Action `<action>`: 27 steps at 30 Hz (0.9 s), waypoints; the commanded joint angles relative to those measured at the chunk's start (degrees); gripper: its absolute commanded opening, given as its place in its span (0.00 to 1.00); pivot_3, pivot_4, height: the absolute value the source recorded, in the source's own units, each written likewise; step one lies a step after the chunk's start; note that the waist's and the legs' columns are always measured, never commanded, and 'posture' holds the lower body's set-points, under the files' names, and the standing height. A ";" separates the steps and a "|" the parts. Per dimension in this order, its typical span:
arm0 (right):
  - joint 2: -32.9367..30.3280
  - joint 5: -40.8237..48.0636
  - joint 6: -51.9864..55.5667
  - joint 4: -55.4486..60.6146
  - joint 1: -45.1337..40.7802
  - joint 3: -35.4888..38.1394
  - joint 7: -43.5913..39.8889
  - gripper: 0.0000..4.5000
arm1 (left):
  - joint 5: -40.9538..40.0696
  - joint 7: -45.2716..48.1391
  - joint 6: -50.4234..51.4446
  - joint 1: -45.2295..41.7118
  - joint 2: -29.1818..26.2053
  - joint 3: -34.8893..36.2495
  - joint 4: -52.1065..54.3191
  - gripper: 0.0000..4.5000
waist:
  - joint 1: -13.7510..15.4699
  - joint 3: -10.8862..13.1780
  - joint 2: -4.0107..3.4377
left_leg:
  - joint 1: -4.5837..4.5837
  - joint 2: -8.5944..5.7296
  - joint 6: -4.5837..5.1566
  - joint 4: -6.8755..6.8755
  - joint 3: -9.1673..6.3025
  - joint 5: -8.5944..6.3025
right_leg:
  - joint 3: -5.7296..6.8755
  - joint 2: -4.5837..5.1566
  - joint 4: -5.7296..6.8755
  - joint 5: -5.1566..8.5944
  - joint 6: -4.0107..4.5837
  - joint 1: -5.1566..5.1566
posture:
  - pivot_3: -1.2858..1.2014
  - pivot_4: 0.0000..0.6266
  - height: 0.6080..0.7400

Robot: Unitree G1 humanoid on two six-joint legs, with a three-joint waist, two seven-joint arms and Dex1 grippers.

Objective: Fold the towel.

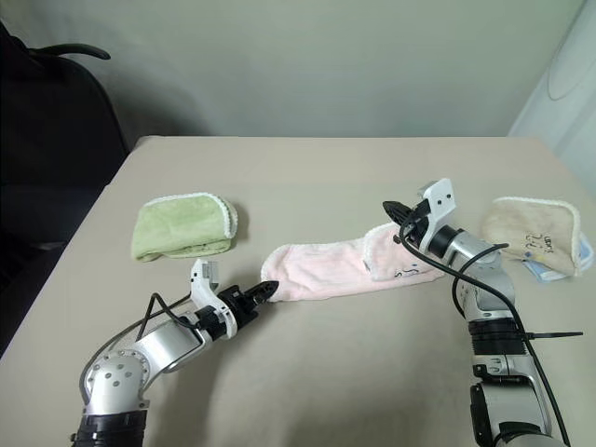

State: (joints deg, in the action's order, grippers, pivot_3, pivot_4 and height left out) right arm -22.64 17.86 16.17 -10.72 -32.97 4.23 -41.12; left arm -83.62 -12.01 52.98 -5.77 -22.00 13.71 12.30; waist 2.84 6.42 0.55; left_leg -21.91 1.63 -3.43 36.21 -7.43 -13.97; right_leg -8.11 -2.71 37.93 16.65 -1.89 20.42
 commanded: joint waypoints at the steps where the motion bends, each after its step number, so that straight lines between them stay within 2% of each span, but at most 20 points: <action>1: -0.62 0.95 -0.64 1.73 -0.91 1.67 0.55 0.00 | -0.16 2.21 -1.36 0.16 -3.51 5.50 1.04 0.00 | -0.36 0.09 0.14 | 0.00 0.03 -0.01 -0.03 0.00 0.00 | 0.00 -0.02 0.01 0.01 0.02 0.04 | 0.52 0.24 1.00; 7: -1.53 0.65 -1.57 0.04 -1.55 2.33 0.50 0.00 | -1.65 6.98 -1.52 -1.20 -13.85 15.17 2.60 0.00 | -1.69 0.23 0.35 | -0.18 0.12 -0.10 -0.20 0.01 0.05 | 0.01 -0.10 0.06 0.06 0.16 0.34 | 0.52 0.24 1.00; 12: -1.49 0.04 -2.80 -1.95 -2.22 2.65 0.74 0.00 | -2.37 12.37 0.20 -3.60 -19.76 15.35 6.01 0.00 | -1.65 0.25 0.39 | -0.18 0.09 -0.09 -0.16 -0.08 0.05 | -0.05 -0.05 0.05 0.06 0.16 0.29 | 0.52 0.24 1.00; 16: -1.18 -0.17 -3.82 -3.45 -3.17 2.73 1.35 0.00 | -1.70 14.83 2.05 -9.91 -21.28 8.71 8.49 0.00 | -1.61 0.25 0.39 | -0.22 0.09 -0.10 -0.14 -0.14 0.05 | -0.05 -0.03 0.04 0.05 0.17 0.29 | 0.52 0.24 1.00; 19: -0.96 -0.41 -4.69 -4.40 -3.79 2.90 2.32 0.00 | 0.86 16.77 4.73 -19.58 -20.05 -0.53 9.07 0.00 | -1.55 0.27 0.43 | -0.28 0.08 -0.10 -0.12 -0.18 0.05 | -0.04 -0.02 0.03 0.05 0.18 0.31 | 0.52 0.24 1.00; 23: -0.79 -0.57 -5.70 -5.19 -4.12 3.75 4.35 0.00 | 10.42 22.72 8.23 -31.91 -16.20 -15.08 6.58 0.00 | -1.70 0.29 0.44 | -0.43 0.07 -0.10 -0.06 -0.22 0.06 | -0.01 0.02 0.00 0.03 0.17 0.42 | 0.52 0.24 1.00; 27: -0.78 -0.41 -5.86 -3.88 -2.85 4.64 6.35 0.00 | 19.13 28.43 8.72 -39.07 -10.06 -24.60 1.09 0.00 | -1.90 0.31 0.46 | -0.47 0.07 -0.09 -0.04 -0.20 0.05 | -0.04 0.03 0.03 0.01 0.14 0.46 | 0.52 0.24 1.00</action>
State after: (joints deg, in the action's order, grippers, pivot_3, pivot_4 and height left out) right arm -22.97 17.12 11.56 -16.90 -35.81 6.84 -35.94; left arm -67.56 13.80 61.36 -43.17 -32.59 -8.90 14.26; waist 0.94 6.73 1.01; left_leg -22.40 1.71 -3.52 36.15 -7.61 -13.92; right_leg -8.17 -2.67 37.95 16.66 -1.75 20.93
